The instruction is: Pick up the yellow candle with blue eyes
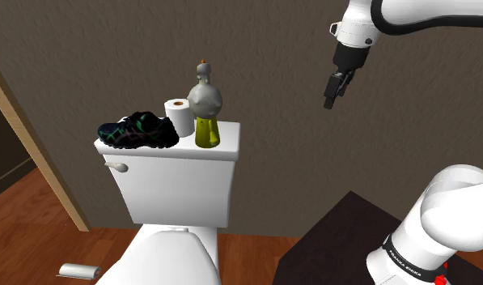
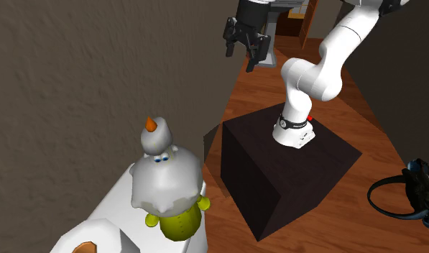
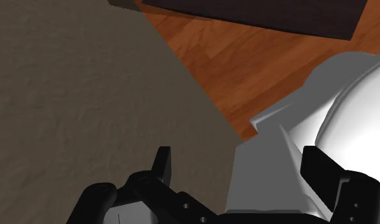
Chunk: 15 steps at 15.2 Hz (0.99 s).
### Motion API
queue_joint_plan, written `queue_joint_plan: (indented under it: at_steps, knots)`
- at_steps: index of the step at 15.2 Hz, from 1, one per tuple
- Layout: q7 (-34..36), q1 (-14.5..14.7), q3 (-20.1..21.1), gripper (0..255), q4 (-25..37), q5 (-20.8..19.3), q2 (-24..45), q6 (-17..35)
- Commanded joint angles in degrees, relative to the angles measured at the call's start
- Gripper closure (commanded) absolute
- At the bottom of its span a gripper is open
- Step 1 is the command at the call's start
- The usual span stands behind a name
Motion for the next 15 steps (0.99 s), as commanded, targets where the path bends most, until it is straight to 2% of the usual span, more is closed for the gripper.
queue_joint_plan:
  at_steps: [1, 8, 15]
  knots:
    - [0.00, 0.00, 0.00, 0, 0.00, 0.00, 0.00, 0.00]
    - [7.16, 0.84, 5.36, 0, 8.64, 2.37, 10.68, 4.75]
    - [14.28, 1.01, 10.58, 0, 20.38, 1.94, 22.34, 7.41]
